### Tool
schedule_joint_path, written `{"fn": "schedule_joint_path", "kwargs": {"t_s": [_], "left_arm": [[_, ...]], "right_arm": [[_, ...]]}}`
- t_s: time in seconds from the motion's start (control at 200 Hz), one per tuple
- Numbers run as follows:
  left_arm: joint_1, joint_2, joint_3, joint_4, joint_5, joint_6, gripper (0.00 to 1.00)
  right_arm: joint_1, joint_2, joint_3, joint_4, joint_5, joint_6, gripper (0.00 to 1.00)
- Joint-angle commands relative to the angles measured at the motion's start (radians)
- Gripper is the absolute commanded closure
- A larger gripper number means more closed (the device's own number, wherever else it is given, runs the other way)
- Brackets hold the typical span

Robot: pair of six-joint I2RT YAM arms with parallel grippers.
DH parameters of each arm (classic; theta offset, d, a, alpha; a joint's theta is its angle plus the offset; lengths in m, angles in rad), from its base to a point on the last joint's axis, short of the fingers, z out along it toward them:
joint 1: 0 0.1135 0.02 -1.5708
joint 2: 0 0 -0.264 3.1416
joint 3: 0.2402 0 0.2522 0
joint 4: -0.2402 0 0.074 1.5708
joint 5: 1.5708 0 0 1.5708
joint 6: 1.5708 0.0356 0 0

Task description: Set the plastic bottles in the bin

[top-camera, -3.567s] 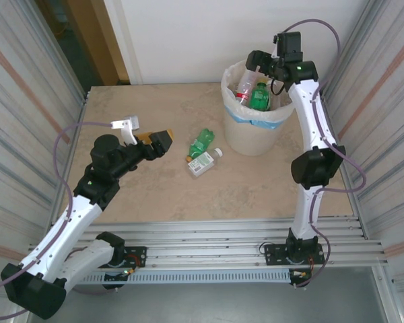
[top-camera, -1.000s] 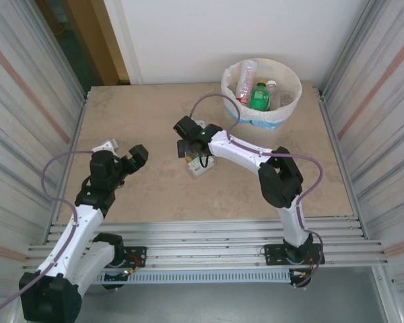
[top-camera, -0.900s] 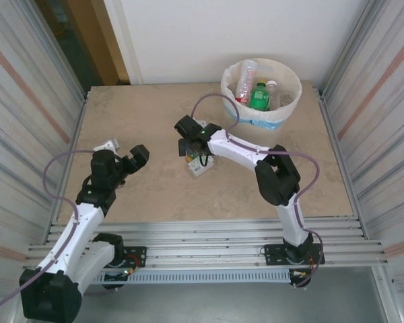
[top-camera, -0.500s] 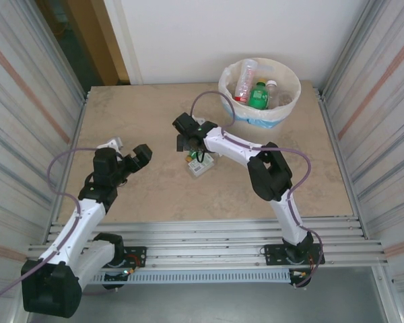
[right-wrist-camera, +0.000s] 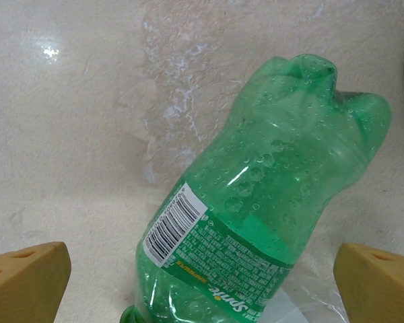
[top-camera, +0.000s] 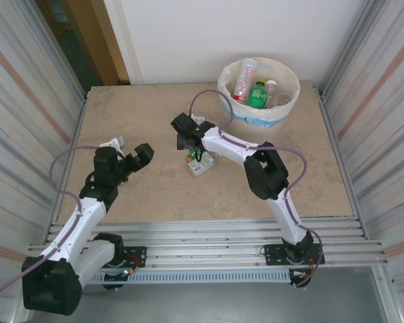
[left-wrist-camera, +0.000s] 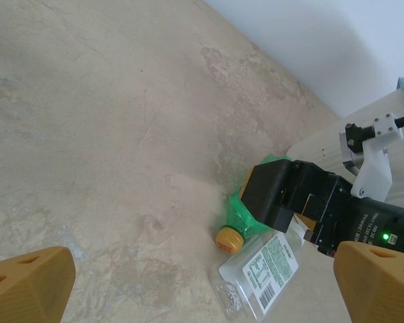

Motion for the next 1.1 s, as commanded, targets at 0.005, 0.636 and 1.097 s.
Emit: {"fn": "schedule_joint_path", "kwargs": {"t_s": [0.005, 0.636, 1.097], "left_arm": [[0.006, -0.003, 0.003, 0.022, 0.02, -0.003, 0.01], [-0.075, 0.315, 0.16, 0.017, -0.019, 0.191, 0.01], [-0.29, 0.862, 0.597, -0.067, -0.016, 0.417, 0.04]], "right_arm": [[-0.005, 0.02, 0.005, 0.004, 0.034, -0.019, 0.0], [0.084, -0.243, -0.102, 0.019, 0.132, -0.121, 0.02], [0.095, -0.6, -0.335, 0.085, 0.248, -0.099, 0.02]]}}
